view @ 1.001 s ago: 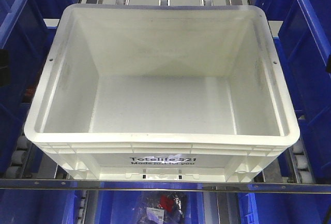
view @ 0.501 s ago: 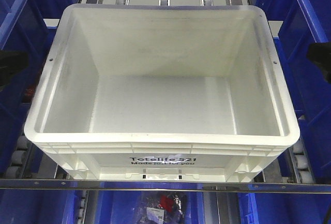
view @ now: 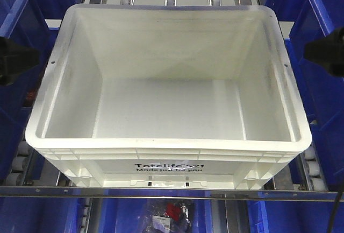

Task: Move bin from left to right shelf
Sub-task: 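Close both grippers on the opposite side rims of the white tote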

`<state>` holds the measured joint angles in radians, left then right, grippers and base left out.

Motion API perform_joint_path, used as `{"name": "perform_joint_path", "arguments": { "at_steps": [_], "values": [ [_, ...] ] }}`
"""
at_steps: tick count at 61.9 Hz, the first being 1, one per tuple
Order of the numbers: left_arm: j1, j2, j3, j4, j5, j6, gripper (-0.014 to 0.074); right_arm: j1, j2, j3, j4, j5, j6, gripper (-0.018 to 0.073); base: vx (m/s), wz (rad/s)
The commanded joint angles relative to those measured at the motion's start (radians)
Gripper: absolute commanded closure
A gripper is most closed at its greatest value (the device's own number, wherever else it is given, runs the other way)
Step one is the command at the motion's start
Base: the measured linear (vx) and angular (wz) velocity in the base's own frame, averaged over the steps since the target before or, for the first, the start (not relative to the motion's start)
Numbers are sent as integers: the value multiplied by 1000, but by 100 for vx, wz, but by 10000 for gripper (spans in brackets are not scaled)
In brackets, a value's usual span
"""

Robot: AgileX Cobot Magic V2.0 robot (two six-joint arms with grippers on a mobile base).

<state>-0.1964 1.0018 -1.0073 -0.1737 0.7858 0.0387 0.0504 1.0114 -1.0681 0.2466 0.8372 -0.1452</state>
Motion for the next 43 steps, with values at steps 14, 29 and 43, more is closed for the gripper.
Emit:
{"name": "perform_joint_path", "arguments": {
  "at_steps": [14,29,43],
  "values": [
    [-6,140,-113,-15,-3,-9,12,-6,161,-143,71,23,-26,-36,0,0],
    [-6,223,-196,-16,35,-8,12,-6,246,-161,81,24,-35,-34,0,0],
    [-6,290,-231,-18,29,-7,12,-6,289,-161,131,21,-52,-34,0,0]
  ]
}}
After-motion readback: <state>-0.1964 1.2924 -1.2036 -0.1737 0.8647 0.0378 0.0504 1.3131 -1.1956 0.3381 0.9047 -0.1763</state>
